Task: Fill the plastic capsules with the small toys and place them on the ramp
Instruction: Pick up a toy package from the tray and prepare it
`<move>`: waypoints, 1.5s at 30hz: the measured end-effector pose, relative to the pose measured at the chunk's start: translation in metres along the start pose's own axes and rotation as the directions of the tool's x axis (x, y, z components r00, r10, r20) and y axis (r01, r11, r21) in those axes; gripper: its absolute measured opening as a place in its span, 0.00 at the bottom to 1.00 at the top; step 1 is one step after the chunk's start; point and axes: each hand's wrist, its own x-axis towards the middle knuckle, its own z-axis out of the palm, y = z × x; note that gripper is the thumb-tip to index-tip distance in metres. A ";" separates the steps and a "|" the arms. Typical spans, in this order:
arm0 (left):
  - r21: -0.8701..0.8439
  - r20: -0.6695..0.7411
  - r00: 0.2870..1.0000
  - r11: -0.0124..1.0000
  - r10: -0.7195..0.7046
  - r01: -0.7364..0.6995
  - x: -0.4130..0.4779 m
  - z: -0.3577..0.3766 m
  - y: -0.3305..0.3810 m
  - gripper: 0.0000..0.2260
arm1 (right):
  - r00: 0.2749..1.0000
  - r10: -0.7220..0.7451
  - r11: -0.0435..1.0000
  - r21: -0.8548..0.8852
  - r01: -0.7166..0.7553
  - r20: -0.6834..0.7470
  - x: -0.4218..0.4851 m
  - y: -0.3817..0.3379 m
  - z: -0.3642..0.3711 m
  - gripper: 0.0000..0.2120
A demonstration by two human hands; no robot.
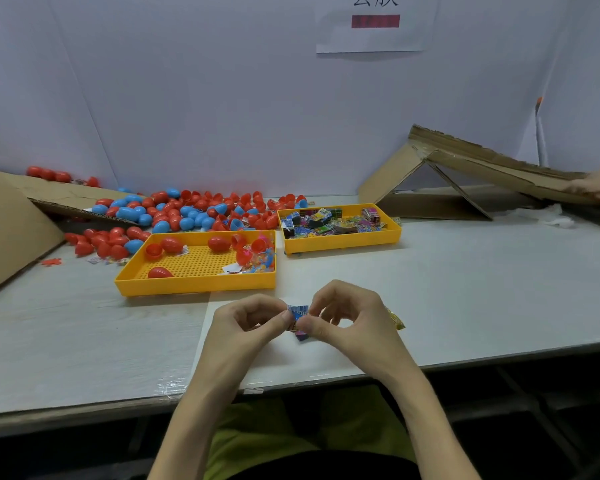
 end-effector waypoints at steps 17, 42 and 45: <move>0.153 -0.019 0.996 0.985 0.082 -0.078 -0.007 0.007 0.005 0.07 | 0.996 0.017 0.990 0.139 -0.028 0.082 -0.005 -0.003 0.000 0.09; 0.398 -0.084 0.969 0.899 0.233 -0.182 -0.012 0.021 0.001 0.11 | 0.997 -0.066 0.994 0.081 0.068 -0.036 -0.009 -0.010 0.007 0.11; 0.369 -0.099 0.970 0.914 0.221 -0.170 -0.012 0.020 0.002 0.10 | 0.999 -0.043 0.997 0.066 0.044 -0.018 -0.010 -0.010 0.007 0.09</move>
